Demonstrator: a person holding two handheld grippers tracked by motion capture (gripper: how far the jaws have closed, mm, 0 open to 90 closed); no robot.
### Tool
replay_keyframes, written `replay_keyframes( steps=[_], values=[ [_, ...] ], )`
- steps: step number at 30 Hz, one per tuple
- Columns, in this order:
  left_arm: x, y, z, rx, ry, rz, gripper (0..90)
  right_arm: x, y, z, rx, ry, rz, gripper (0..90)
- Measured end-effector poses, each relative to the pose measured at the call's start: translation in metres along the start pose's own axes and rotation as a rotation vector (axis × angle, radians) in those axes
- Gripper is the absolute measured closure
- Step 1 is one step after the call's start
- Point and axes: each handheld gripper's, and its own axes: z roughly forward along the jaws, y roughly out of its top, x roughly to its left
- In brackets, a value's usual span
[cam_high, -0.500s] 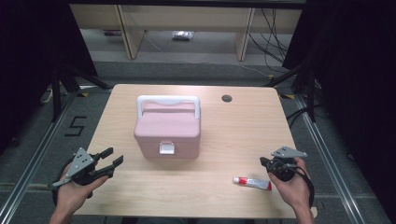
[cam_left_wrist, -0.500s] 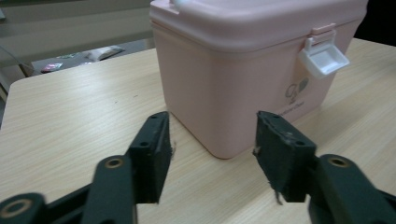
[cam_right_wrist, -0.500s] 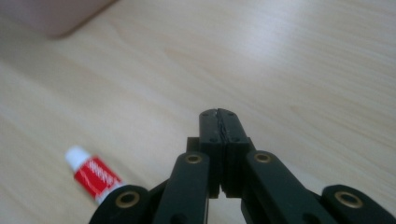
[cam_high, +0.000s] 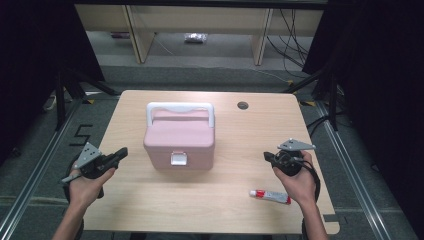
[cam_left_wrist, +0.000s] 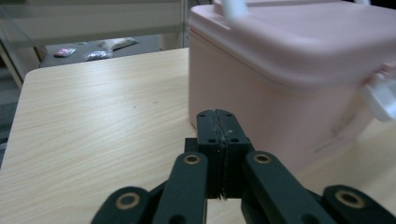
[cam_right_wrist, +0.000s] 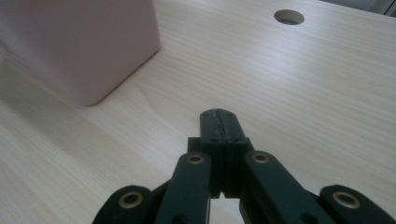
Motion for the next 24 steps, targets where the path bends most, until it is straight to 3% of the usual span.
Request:
replay_keyframes(
  steps=[2, 4, 7, 8, 9, 11, 13, 14, 15, 16, 17, 18, 19, 20, 23, 24],
  values=[
    [0.004, 0.002, 0.005, 0.012, 0.0, -0.003, 89.5, 0.0, 0.006, 0.004, 0.013, 0.005, -0.016, 90.0],
    [0.006, 0.003, 0.011, 0.021, 0.005, -0.009, 89.6, 0.003, 0.01, 0.008, 0.021, 0.019, 0.013, 90.0],
    [0.01, 0.007, 0.019, 0.023, 0.005, -0.002, 89.6, 0.005, 0.017, 0.014, 0.031, 0.031, -0.016, 90.0],
    [0.011, 0.01, 0.025, 0.023, -0.005, 0.01, 89.6, 0.008, 0.019, 0.016, 0.029, 0.031, 0.007, 90.0],
    [0.012, 0.011, 0.029, 0.022, -0.007, 0.007, 89.6, 0.006, 0.021, 0.018, 0.021, 0.029, -0.042, 90.0],
    [0.016, 0.014, 0.039, 0.023, -0.025, 0.018, 89.7, 0.008, 0.024, 0.021, 0.027, 0.04, -0.033, 90.0],
    [0.021, 0.018, 0.052, 0.013, -0.056, 0.059, 89.7, 0.009, 0.024, 0.022, 0.033, 0.036, -0.029, 90.0],
    [0.021, 0.019, 0.055, 0.019, -0.055, 0.042, 89.7, 0.01, 0.023, 0.022, 0.029, 0.036, -0.033, 90.0],
    [0.022, 0.02, 0.06, 0.02, -0.061, 0.059, 89.7, 0.009, 0.022, 0.023, 0.035, 0.038, -0.05, 90.0],
    [0.023, 0.022, 0.066, 0.023, -0.076, 0.087, 89.7, 0.011, 0.021, 0.022, 0.043, 0.043, -0.018, 90.0],
    [0.022, 0.022, 0.069, 0.027, -0.083, 0.068, 89.7, 0.009, 0.02, 0.021, 0.045, 0.033, -0.034, 90.0],
    [0.022, 0.023, 0.072, 0.03, -0.084, 0.085, 89.7, 0.011, 0.019, 0.021, 0.051, 0.042, 0.007, 90.0],
    [0.022, 0.025, 0.076, 0.042, -0.086, 0.111, 89.7, 0.009, 0.018, 0.02, 0.052, 0.04, -0.012, 90.0],
    [0.019, 0.025, 0.078, 0.053, -0.082, 0.086, 89.7, 0.009, 0.016, 0.02, 0.061, 0.048, 0.007, 90.0],
    [0.015, 0.028, 0.084, 0.065, -0.107, 0.106, 89.8, 0.005, 0.014, 0.018, 0.049, 0.04, -0.014, 90.0],
    [0.013, 0.029, 0.086, 0.08, -0.115, 0.109, 89.8, 0.005, 0.013, 0.016, 0.063, 0.032, 0.003, 90.0]
  ],
)
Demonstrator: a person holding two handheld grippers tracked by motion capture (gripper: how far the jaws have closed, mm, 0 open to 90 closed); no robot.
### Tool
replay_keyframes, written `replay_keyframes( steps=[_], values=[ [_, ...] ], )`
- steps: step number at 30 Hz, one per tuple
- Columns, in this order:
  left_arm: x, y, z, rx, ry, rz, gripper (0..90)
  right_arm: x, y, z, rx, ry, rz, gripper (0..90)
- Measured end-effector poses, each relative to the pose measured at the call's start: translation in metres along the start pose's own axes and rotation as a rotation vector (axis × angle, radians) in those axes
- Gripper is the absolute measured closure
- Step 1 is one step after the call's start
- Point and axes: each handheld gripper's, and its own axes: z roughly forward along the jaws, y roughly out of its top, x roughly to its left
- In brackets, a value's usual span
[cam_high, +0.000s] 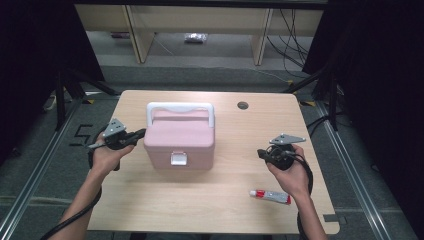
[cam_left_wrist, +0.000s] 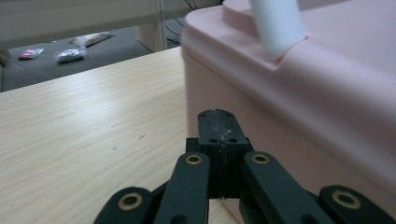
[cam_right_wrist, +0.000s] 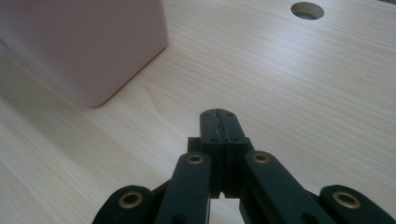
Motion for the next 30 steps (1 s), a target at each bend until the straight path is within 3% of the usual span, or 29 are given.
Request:
replay_keyframes(
  steps=[2, 3, 4, 5, 7, 8, 9, 10, 11, 14, 15, 16, 17, 18, 19, 21, 23, 24, 25, 26, 27, 30],
  values=[
    [-0.003, 0.002, 0.004, 0.015, 0.003, 0.025, 89.8, -0.006, -0.002, -0.001, -0.014, -0.009, -0.051, 90.0],
    [-0.004, 0.003, 0.005, 0.024, 0.004, 0.022, 89.8, -0.003, -0.003, -0.002, 0.004, -0.003, 0.007, 90.0],
    [-0.004, 0.003, 0.006, 0.022, -0.002, 0.014, 89.8, -0.007, -0.004, -0.002, -0.006, -0.007, -0.03, 90.0],
    [-0.004, 0.003, 0.008, 0.019, -0.013, 0.012, 89.8, -0.004, -0.006, -0.003, 0.009, -0.002, 0.023, 90.0],
    [-0.008, 0.004, 0.011, 0.021, -0.019, 0.007, 89.8, -0.009, -0.008, -0.005, -0.001, -0.02, -0.03, 90.0],
    [-0.01, 0.005, 0.011, 0.026, -0.019, 0.006, 89.8, -0.009, -0.009, -0.005, 0.006, -0.018, -0.009, 90.0],
    [-0.012, 0.006, 0.014, 0.027, -0.026, 0.011, 89.9, -0.01, -0.01, -0.006, 0.009, -0.02, -0.017, 90.0],
    [-0.014, 0.007, 0.016, 0.027, -0.029, 0.009, 89.8, -0.008, -0.011, -0.005, 0.006, -0.015, 0.027, 90.0],
    [-0.017, 0.008, 0.019, 0.03, -0.032, 0.016, 89.8, -0.011, -0.011, -0.007, 0.01, -0.022, -0.009, 90.0],
    [-0.022, 0.011, 0.025, 0.032, -0.041, 0.021, 89.8, -0.016, -0.013, -0.008, 0.003, -0.027, -0.017, 90.0],
    [-0.03, 0.015, 0.034, 0.036, -0.049, 0.031, 89.8, -0.015, -0.015, -0.008, -0.006, -0.015, 0.021, 90.0],
    [-0.033, 0.017, 0.037, 0.038, -0.054, 0.04, 89.8, -0.019, -0.015, -0.01, -0.001, -0.035, -0.007, 90.0],
    [-0.033, 0.017, 0.037, 0.038, -0.054, 0.04, 89.8, -0.019, -0.015, -0.01, -0.001, -0.035, -0.007, 90.0],
    [-0.043, 0.019, 0.044, 0.045, -0.064, 0.014, 89.8, -0.021, -0.016, -0.013, 0.008, -0.036, 0.009, 90.0],
    [-0.047, 0.02, 0.047, 0.049, -0.068, 0.014, 89.8, -0.022, -0.017, -0.012, -0.004, -0.038, -0.005, 90.0],
    [-0.055, 0.022, 0.052, 0.048, -0.079, 0.011, 89.9, -0.023, -0.018, -0.016, 0.016, -0.045, 0.043, 90.0],
    [-0.063, 0.024, 0.057, 0.053, -0.088, 0.018, 89.8, -0.029, -0.02, -0.017, 0.007, -0.06, 0.006, 90.0],
    [-0.067, 0.026, 0.059, 0.054, -0.094, 0.015, 89.9, -0.028, -0.021, -0.016, 0.012, -0.038, 0.052, 90.0],
    [-0.072, 0.027, 0.062, 0.061, -0.098, 0.023, 89.9, -0.03, -0.022, -0.018, 0.017, -0.056, 0.042, 90.0],
    [-0.076, 0.028, 0.065, 0.061, -0.104, 0.024, 89.8, -0.03, -0.024, -0.018, 0.011, -0.055, 0.075, 90.0],
    [-0.08, 0.03, 0.067, 0.065, -0.107, 0.027, 89.8, -0.034, -0.024, -0.019, 0.01, -0.056, 0.044, 90.0],
    [-0.093, 0.034, 0.078, 0.067, -0.123, 0.035, 89.8, -0.038, -0.026, -0.02, 0.003, -0.067, 0.059, 90.0]
  ],
)
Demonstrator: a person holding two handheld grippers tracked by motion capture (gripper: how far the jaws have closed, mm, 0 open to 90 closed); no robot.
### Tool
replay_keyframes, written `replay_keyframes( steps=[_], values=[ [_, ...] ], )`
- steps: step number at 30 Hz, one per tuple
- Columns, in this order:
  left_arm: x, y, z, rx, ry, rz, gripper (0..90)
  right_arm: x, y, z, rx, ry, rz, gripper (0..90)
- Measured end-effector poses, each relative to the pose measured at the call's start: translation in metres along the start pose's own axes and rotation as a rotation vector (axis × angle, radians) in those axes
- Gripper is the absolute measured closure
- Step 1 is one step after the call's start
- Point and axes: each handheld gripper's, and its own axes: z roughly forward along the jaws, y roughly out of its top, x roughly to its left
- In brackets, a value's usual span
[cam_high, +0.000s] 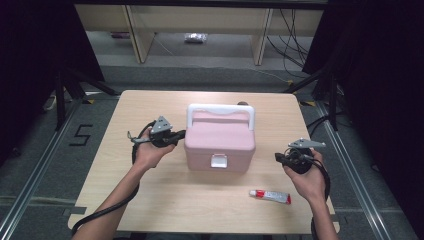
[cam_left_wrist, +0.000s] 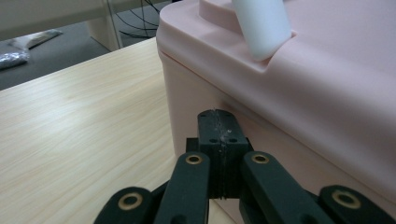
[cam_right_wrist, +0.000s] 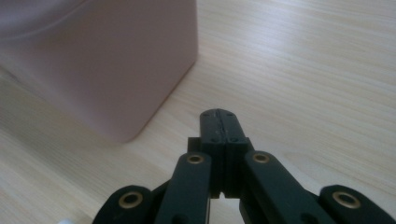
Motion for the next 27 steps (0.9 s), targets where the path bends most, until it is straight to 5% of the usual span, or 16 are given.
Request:
replay_keyframes(
  steps=[5, 8, 9, 12, 13, 19, 22, 24, 26, 27],
  values=[
    [-0.016, 0.008, 0.017, 0.005, -0.021, 0.007, 89.8, -0.004, -0.002, -0.004, 0.014, -0.016, 0.048, 90.0],
    [-0.025, 0.011, 0.026, 0.006, -0.025, 0.002, 89.9, -0.012, -0.004, -0.005, -0.003, -0.041, 0.014, 90.0],
    [-0.027, 0.012, 0.029, 0.01, -0.025, -0.001, 89.9, -0.011, -0.004, -0.006, 0.012, -0.042, 0.063, 90.0],
    [-0.034, 0.015, 0.038, 0.008, -0.037, -0.003, 89.8, -0.02, -0.006, -0.008, 0.004, -0.057, 0.031, 90.0],
    [-0.038, 0.016, 0.041, 0.01, -0.037, -0.003, 89.9, -0.019, -0.006, -0.009, 0.005, -0.053, 0.072, 90.0],
    [-0.051, 0.019, 0.051, 0.023, -0.064, 0.004, 89.9, -0.026, -0.008, -0.012, 0.0, -0.071, 0.095, 90.0],
    [-0.056, 0.019, 0.056, 0.018, -0.073, -0.002, 89.8, -0.034, -0.01, -0.012, 0.004, -0.089, 0.056, 90.0],
    [-0.061, 0.019, 0.058, 0.022, -0.08, 0.002, 89.8, -0.034, -0.011, -0.014, 0.012, -0.098, 0.099, 90.0],
    [-0.065, 0.02, 0.059, 0.027, -0.087, 0.004, 89.8, -0.036, -0.011, -0.014, 0.004, -0.118, 0.083, 90.0],
    [-0.067, 0.02, 0.06, 0.029, -0.089, 0.005, 89.8, -0.034, -0.012, -0.013, -0.006, -0.096, 0.115, 90.0]
  ],
)
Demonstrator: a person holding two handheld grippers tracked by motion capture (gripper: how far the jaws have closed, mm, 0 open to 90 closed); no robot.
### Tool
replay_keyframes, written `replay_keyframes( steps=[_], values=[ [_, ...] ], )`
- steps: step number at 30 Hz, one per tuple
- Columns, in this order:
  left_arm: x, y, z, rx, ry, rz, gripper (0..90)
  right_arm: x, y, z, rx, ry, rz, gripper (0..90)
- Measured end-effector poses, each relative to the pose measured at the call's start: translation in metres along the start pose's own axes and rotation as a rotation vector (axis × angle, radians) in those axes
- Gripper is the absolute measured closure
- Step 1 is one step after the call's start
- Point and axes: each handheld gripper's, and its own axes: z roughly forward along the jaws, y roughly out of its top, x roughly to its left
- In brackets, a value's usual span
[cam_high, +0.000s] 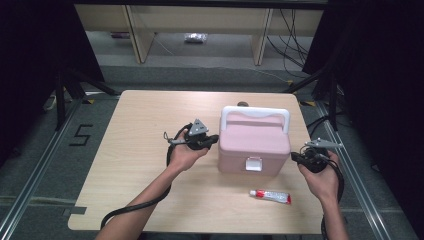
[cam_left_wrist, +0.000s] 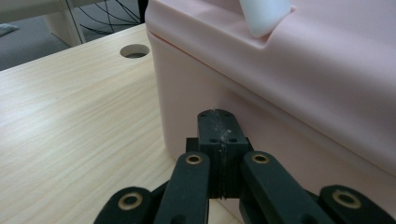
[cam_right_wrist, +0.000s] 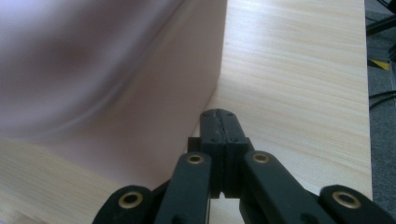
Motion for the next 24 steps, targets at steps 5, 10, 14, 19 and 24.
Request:
replay_keyframes(
  steps=[5, 10, 14, 19, 24],
  values=[
    [-0.009, 0.001, 0.004, -0.003, -0.028, 0.01, 89.8, -0.003, 0.0, -0.002, 0.027, -0.01, -0.033, 90.0],
    [-0.015, 0.005, 0.011, 0.003, -0.027, 0.028, 89.8, -0.005, 0.0, 0.0, 0.012, -0.031, -0.034, 90.0],
    [-0.017, 0.007, 0.016, 0.002, -0.022, 0.036, 89.7, -0.009, -0.001, -0.003, 0.021, -0.027, -0.022, 90.0],
    [-0.017, 0.008, 0.018, 0.001, -0.031, 0.038, 89.6, -0.011, -0.004, -0.003, 0.011, -0.039, -0.015, 90.0],
    [-0.012, 0.007, 0.001, -0.038, -0.034, 0.03, 83.2, -0.011, -0.007, -0.009, 0.02, -0.058, 0.022, 90.0]
  ],
)
